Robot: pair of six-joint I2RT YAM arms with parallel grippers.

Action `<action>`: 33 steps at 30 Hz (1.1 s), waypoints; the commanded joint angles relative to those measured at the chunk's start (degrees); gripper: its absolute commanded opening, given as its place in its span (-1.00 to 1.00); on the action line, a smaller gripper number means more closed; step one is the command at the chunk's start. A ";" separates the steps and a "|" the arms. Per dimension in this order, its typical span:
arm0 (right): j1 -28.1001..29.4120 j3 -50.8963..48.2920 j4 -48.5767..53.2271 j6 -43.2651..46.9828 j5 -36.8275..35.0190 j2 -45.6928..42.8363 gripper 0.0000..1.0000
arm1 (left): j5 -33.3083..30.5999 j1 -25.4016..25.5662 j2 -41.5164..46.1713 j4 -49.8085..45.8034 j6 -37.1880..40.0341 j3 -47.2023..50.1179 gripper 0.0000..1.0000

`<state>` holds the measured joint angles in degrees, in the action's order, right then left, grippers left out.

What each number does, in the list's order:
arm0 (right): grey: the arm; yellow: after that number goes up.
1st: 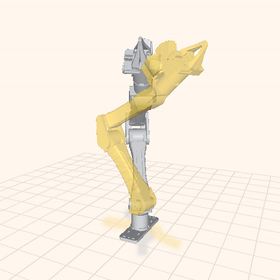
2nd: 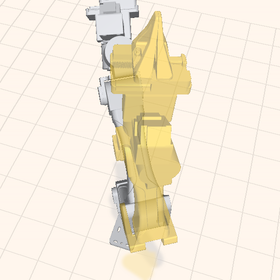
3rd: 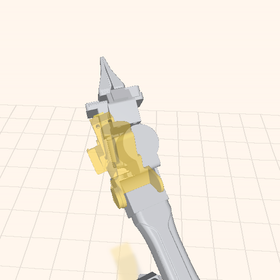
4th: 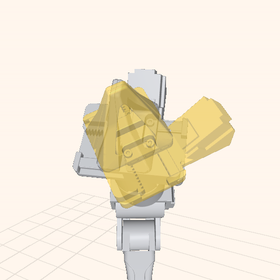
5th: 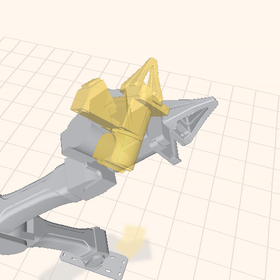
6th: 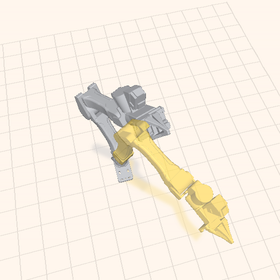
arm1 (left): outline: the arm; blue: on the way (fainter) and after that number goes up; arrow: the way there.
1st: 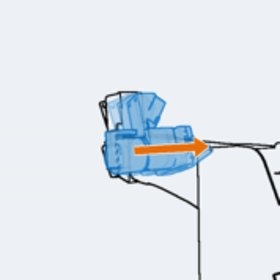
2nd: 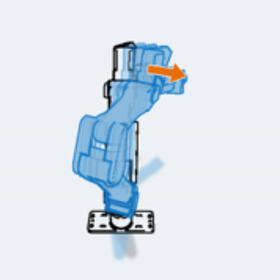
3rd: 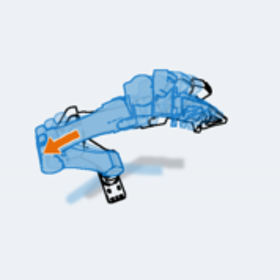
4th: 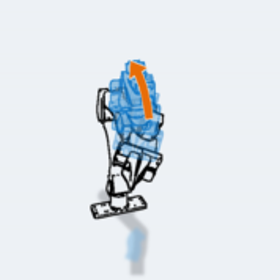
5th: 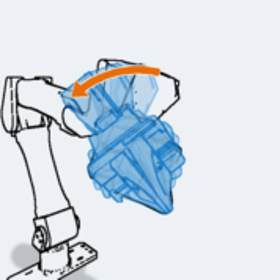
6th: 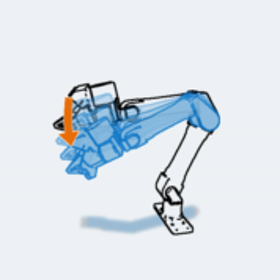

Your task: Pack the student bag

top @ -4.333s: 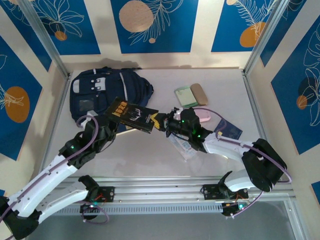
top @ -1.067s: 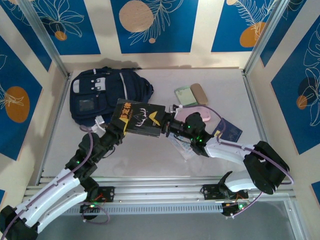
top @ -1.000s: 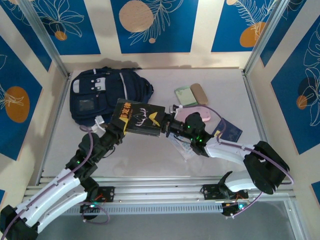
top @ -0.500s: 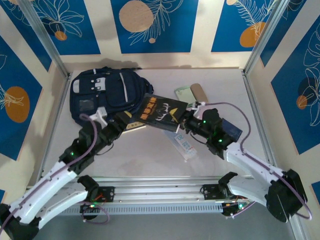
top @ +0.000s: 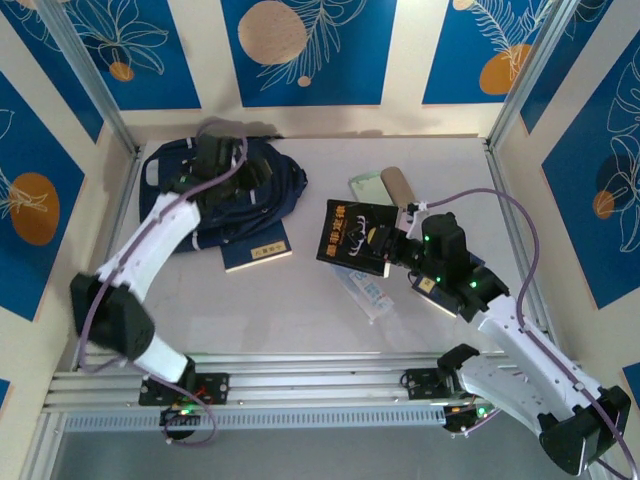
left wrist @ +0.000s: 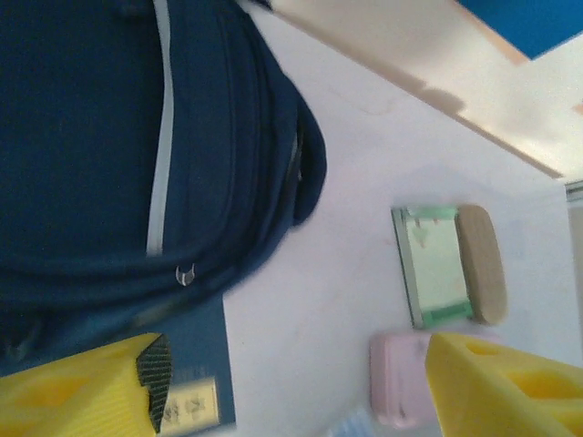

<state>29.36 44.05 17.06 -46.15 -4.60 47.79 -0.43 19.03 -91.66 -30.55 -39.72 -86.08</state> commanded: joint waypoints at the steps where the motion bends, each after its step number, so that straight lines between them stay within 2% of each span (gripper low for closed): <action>1: -0.66 1.52 -2.25 5.24 2.13 -1.25 -1.00 | 1.75 -3.69 -10.67 -9.02 10.95 -12.40 0.43; 5: -1.74 1.34 -3.69 5.49 0.95 -1.65 -1.00 | 3.46 -7.19 -23.53 -16.56 13.80 -27.55 0.38; 8: -2.74 1.77 -4.70 5.89 1.17 -1.19 -1.00 | 6.32 -9.00 -29.26 -16.76 14.32 -32.38 0.38; 11: -4.14 2.72 -4.67 6.39 1.17 -0.11 -1.00 | 9.97 -10.39 -32.08 -14.56 13.93 -32.91 0.27; 17: -7.22 1.74 -6.24 4.93 3.57 2.64 -1.00 | 16.69 -10.85 -36.09 -10.03 11.90 -33.39 0.19; 24: -12.00 0.54 -7.21 0.84 8.04 4.53 -1.00 | 19.63 -10.85 -40.65 -7.48 10.83 -34.95 -0.02; 33: -13.06 0.62 -5.46 1.20 8.04 3.49 -1.00 | 19.91 -10.76 -45.39 -8.28 12.80 -37.90 -0.02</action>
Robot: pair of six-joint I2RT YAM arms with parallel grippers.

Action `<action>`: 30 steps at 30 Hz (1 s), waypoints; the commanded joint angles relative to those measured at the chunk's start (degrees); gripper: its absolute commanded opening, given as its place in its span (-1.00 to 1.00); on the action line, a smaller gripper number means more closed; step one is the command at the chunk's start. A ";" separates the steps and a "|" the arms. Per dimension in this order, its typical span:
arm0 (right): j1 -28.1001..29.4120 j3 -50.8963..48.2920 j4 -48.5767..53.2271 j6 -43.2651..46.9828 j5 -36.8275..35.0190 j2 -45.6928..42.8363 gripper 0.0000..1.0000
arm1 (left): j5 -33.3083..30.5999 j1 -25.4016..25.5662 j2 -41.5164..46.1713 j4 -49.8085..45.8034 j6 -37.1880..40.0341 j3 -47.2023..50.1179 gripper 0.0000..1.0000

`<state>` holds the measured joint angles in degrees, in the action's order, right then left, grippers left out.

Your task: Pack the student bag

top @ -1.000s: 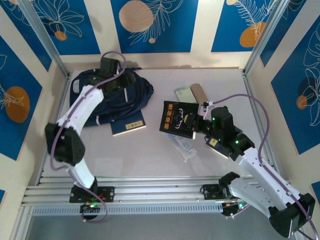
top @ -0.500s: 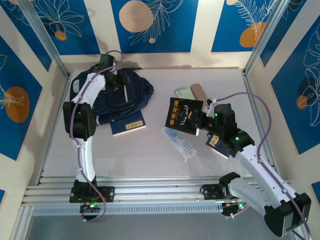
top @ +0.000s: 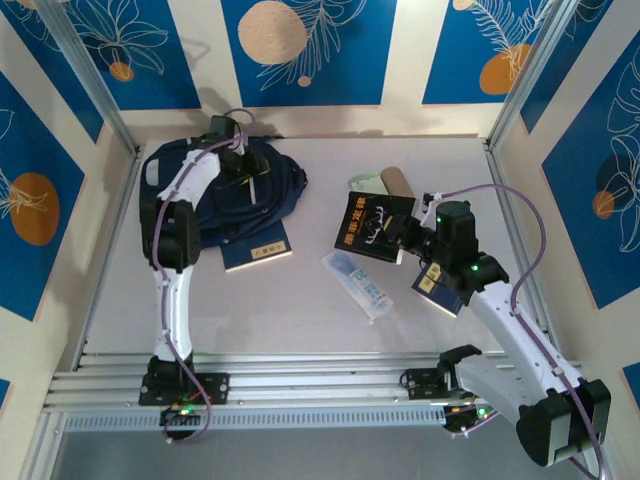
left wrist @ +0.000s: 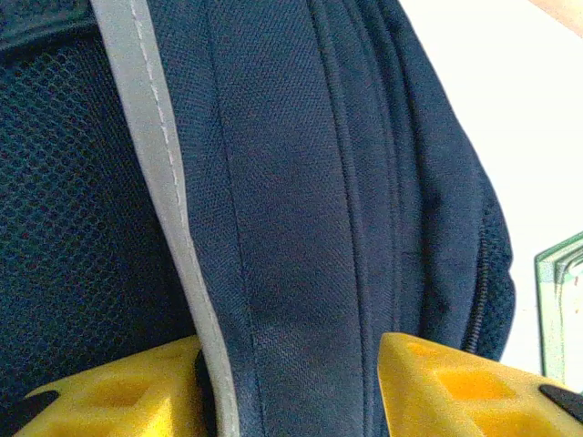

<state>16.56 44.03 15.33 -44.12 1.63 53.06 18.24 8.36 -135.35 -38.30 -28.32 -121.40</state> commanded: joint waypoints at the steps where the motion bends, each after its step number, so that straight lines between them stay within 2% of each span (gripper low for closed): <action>1: -0.29 0.49 -3.82 -1.01 1.80 -1.83 -1.00 | 0.87 -0.10 -2.25 -1.11 1.58 -3.21 -0.07; 2: -0.36 0.21 -3.97 -1.15 1.92 -1.90 -1.00 | 0.66 -0.14 -2.69 -1.47 1.75 -3.86 -0.16; 5: -0.58 -0.03 -3.83 -1.23 1.99 -1.89 -1.00 | 2.63 -0.10 -3.25 -1.68 1.82 -5.84 -0.73; 7: -0.82 -0.01 -3.57 -1.10 1.82 -1.95 -1.00 | 3.45 -0.02 -2.87 -2.24 1.82 -7.38 -1.00; 13: -0.31 1.76 -2.24 -0.83 1.55 -2.08 -1.00 | 2.00 0.08 4.33 -7.69 5.07 -10.58 -1.00; 16: 1.73 4.34 1.26 -1.00 -3.94 -2.63 -1.00 | 0.77 0.08 9.69 -10.75 6.37 -10.45 -1.00; 18: 2.41 5.27 1.06 1.25 -3.35 -3.31 -1.00 | 0.92 0.08 13.56 -12.16 7.44 -10.06 -1.00; 22: 2.35 8.18 0.72 2.47 2.04 -3.34 -1.00 | 3.67 0.16 22.81 -13.13 8.84 -4.31 -1.00; 26: 2.25 10.25 -2.08 -0.21 9.70 -2.37 -1.00 | 6.90 0.16 31.33 -12.41 9.15 3.19 -1.00; 30: 2.34 12.33 -3.53 -4.42 15.22 0.35 -1.00 | 12.39 0.08 37.08 -12.95 9.84 6.47 -1.00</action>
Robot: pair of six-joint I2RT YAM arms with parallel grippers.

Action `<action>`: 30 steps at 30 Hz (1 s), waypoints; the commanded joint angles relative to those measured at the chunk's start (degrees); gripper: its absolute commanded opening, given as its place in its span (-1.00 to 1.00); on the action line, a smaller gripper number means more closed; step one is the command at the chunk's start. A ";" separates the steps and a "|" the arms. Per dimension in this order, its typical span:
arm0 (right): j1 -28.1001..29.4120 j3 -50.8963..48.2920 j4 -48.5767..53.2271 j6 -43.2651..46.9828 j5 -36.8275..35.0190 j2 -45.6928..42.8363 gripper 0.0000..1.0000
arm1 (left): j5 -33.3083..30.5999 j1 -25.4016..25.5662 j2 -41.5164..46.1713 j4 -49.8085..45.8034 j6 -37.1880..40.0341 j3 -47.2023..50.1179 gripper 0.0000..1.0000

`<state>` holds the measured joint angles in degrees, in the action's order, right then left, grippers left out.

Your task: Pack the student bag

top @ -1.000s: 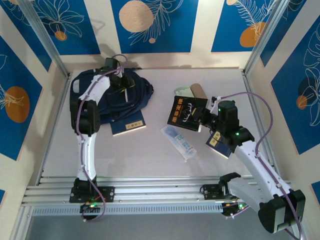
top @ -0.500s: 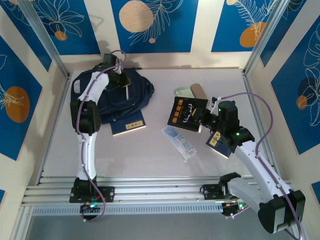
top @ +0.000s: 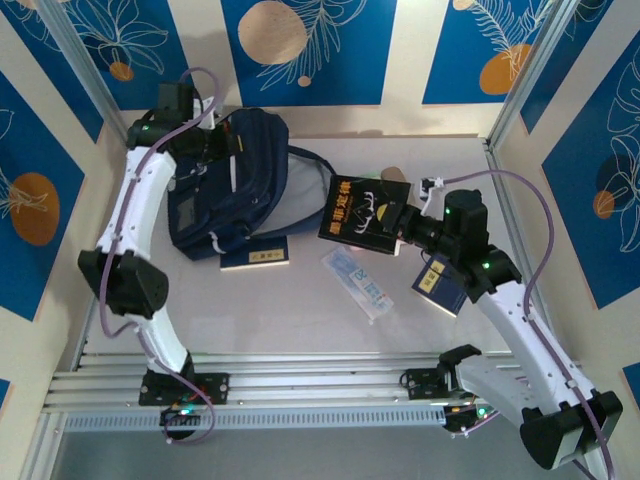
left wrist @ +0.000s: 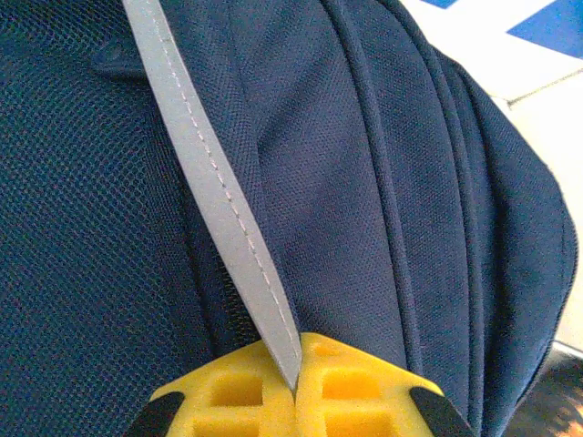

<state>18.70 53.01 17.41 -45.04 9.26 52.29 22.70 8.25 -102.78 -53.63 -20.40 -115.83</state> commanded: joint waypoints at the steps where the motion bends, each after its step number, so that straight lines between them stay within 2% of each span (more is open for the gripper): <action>1: 0.20 3.56 -6.50 -4.63 9.03 2.16 -1.00 | 8.41 0.16 6.01 2.11 2.39 1.69 -1.00; 7: 1.01 4.00 -10.53 -11.51 13.34 8.68 -1.00 | 16.01 0.18 11.96 3.35 5.56 7.60 -1.00; 11: 1.93 4.78 -9.74 -11.26 11.26 12.00 -1.00 | 19.52 0.19 13.88 5.46 5.64 11.00 -1.00; 16: 4.78 5.57 -12.76 -11.72 13.47 18.71 -1.00 | 22.70 0.19 16.25 7.60 5.06 13.86 -1.00; 23: 11.56 11.18 -18.40 -13.28 11.93 32.17 -1.00 | 23.03 0.19 17.57 8.01 4.94 14.84 -1.00; 30: 19.23 23.95 -16.69 -13.51 3.53 48.72 -1.00 | 21.82 0.19 18.94 8.10 4.59 15.39 -1.00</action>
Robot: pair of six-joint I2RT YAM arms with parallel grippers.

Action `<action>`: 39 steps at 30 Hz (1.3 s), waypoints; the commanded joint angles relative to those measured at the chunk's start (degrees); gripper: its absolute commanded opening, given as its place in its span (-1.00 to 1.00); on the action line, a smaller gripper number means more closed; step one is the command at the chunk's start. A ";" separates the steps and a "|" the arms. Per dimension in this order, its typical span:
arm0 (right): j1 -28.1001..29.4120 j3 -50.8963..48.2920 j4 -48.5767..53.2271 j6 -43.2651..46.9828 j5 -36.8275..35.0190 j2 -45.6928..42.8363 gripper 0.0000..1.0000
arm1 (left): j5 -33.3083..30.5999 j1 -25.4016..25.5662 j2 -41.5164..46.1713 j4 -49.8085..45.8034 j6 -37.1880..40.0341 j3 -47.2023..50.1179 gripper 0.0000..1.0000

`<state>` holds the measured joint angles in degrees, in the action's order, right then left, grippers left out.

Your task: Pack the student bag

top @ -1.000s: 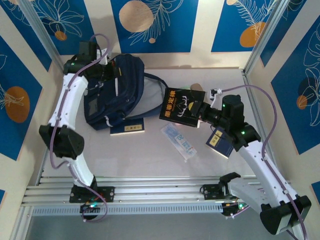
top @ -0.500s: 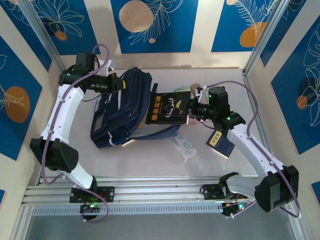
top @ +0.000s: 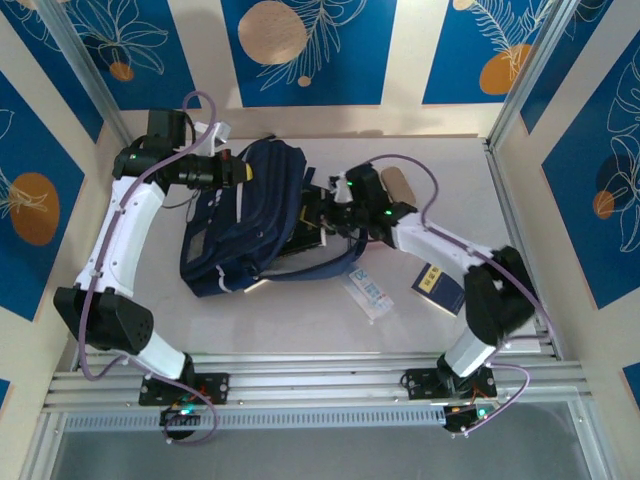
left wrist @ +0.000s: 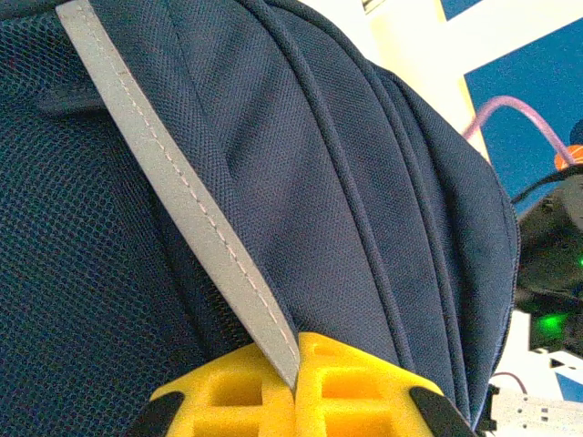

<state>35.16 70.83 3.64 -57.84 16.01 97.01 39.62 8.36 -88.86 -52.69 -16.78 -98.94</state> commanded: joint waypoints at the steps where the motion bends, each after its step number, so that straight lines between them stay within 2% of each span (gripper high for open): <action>1: 3.88 8.59 -2.73 -0.73 -3.88 6.81 -1.00 | 4.61 0.08 5.22 7.22 0.87 -1.48 -1.00; 7: 8.65 18.95 -6.46 -5.70 -6.56 20.36 -0.96 | 6.02 0.08 5.53 9.02 -0.66 -1.05 -1.00; 8: 9.06 20.38 -7.21 -6.63 -5.91 22.20 -0.86 | 5.87 0.10 5.47 9.01 -0.68 -1.10 -1.00; 12: 9.75 30.52 -1.52 -3.91 -1.26 28.12 -0.14 | 4.37 0.06 5.20 8.60 -0.30 -1.55 -1.00; 15: 9.69 30.11 1.70 1.54 -3.24 25.29 0.33 | 2.23 -0.19 5.15 7.65 0.29 -2.19 -1.00; 18: 9.03 27.61 3.72 6.11 -5.36 20.79 0.64 | 0.55 -0.91 5.19 7.34 0.18 -2.27 -1.00; 20: 8.25 25.46 4.07 8.43 -5.33 17.74 0.79 | -0.79 -1.73 5.19 7.29 -0.44 -2.23 -1.00; 22: 7.67 24.17 4.75 10.23 -5.52 15.44 0.84 | -2.08 -2.65 5.09 7.11 -0.78 -2.23 -1.00; 23: 7.31 23.53 5.35 11.00 -5.78 14.34 0.95 | -2.68 -3.26 5.01 7.10 -1.11 -2.23 -1.00; 28: 5.14 20.83 8.20 12.33 -7.21 10.12 0.98 | -5.55 -5.65 4.37 8.01 -3.52 -2.81 -1.00; 34: 2.57 16.37 9.42 15.09 -11.78 1.89 0.91 | -15.89 -9.17 -1.31 4.99 -3.77 -11.40 -1.00; 39: 2.41 12.82 10.91 19.60 -14.44 -5.17 0.87 | -25.64 -10.37 -4.94 10.87 -3.44 -14.78 -1.00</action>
<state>37.17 85.43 12.95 -43.05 4.14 97.36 22.72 -0.14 -92.71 -52.53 -20.84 -108.07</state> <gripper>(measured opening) 0.937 0.039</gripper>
